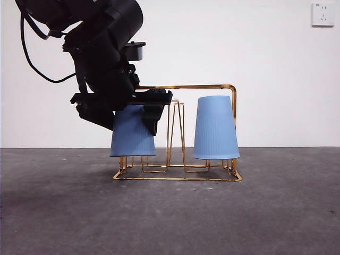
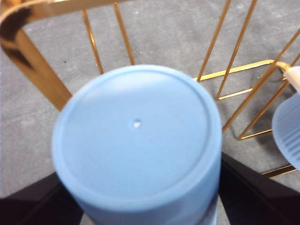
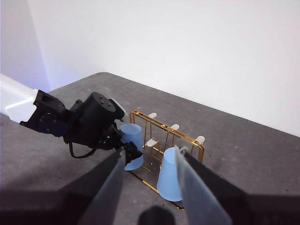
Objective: Pick up cup 1,put cup 1 in the cup rack,pick up cup 2,put cup 2 in the cup rack
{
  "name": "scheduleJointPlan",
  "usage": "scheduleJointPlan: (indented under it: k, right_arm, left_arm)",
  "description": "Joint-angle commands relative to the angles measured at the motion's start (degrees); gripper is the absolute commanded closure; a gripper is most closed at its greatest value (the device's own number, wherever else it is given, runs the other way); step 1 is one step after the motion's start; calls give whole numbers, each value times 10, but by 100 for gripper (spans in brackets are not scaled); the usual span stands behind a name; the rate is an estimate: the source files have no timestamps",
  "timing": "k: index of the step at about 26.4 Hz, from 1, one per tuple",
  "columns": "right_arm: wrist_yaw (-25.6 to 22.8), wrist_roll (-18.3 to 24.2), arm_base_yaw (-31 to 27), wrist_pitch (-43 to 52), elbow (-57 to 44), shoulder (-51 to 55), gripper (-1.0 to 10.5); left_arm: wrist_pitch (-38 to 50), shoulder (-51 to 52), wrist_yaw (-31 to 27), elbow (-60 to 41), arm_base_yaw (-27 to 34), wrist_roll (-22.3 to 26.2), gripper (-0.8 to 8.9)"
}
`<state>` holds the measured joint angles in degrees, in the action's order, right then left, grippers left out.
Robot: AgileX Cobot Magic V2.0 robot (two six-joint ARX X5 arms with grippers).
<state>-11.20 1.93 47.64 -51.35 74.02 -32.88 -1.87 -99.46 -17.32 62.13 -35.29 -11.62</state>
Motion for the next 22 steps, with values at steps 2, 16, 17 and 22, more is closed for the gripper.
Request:
scheduleJointPlan:
  k: [2, 16, 17, 22]
  right_arm:
    - [-2, -3, 0, 4, -2, 2, 760]
    - [-2, -2, 0, 3, -2, 2, 760]
    - [-2, -2, 0, 3, -2, 2, 760]
    - [-2, -2, 0, 3, -2, 2, 760]
  left_arm:
    - [-18, -9, 4, -7, 2, -4, 802]
    - [-43, -7, 28, -4, 2, -10, 266]
    - [-48, -7, 28, -3, 2, -11, 241]
    - [-70, -6, 28, -1, 2, -13, 236]
